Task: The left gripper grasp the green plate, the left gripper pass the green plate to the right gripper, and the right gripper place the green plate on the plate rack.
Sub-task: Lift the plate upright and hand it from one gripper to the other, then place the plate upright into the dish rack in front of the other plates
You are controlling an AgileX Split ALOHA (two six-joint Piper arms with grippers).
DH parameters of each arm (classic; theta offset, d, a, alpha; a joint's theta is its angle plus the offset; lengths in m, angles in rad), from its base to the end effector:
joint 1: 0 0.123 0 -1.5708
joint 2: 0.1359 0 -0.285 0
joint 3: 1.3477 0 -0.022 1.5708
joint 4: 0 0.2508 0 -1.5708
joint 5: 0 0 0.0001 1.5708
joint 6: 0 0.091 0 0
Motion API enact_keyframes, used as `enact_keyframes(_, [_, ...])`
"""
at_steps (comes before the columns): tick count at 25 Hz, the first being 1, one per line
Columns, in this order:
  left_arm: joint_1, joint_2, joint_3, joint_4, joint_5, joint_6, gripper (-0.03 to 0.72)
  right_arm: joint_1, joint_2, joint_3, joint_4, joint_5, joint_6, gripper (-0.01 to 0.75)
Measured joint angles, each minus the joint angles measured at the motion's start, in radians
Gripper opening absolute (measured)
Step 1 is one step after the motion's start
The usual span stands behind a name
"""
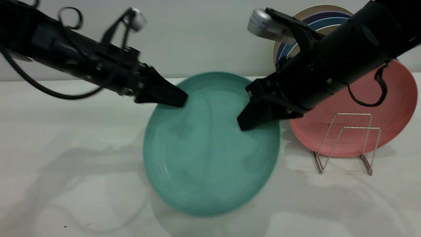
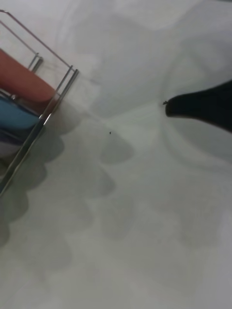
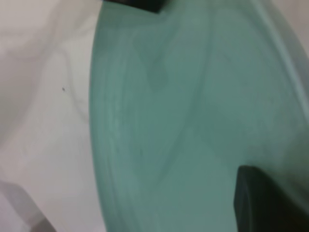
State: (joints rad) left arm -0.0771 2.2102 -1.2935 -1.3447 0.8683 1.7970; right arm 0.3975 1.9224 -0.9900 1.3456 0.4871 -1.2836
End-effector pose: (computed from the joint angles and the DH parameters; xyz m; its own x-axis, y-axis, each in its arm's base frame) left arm 0.4068 -0.0994 0.1026 -0.5316 0.4018 -0.7456 0.8087 0.5026 -0.3057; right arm 0.3182 0.1787 0.1353 -0.7761 -0.2935 -0.5582 -0.5590 0.7299 0.3935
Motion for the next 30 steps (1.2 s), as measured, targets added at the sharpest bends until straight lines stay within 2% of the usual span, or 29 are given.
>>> enact_keyframes(4, [0.063,-0.028,0.001,0.012,0.046,-0.014,0.591,0.0,-0.001,-0.006,0.022,0.002,0.003,0.108])
enact_keyframes(8, [0.136,-0.056,0.0,-0.008,0.023,-0.036,0.591,0.0,-0.001,0.001,-0.05,0.012,-0.043,0.105])
enact_keyframes(11, [0.162,-0.064,0.0,-0.008,0.027,-0.039,0.591,0.001,-0.019,0.001,-0.066,0.004,-0.084,0.105])
enact_keyframes(16, [0.164,-0.071,0.0,-0.009,0.036,-0.039,0.591,0.001,-0.056,0.001,-0.11,-0.07,-0.182,0.105])
enact_keyframes(23, [0.164,-0.071,0.0,-0.007,0.036,-0.039,0.591,0.001,-0.206,0.002,-0.153,-0.173,-0.432,0.105])
enact_keyframes(28, [0.164,-0.071,0.0,-0.008,0.036,-0.053,0.591,0.001,-0.327,0.044,-0.337,-0.177,-0.678,0.105])
enact_keyframes(30, [0.164,-0.071,0.0,-0.008,0.038,-0.062,0.591,0.001,-0.36,0.067,-0.398,-0.191,-0.725,0.105])
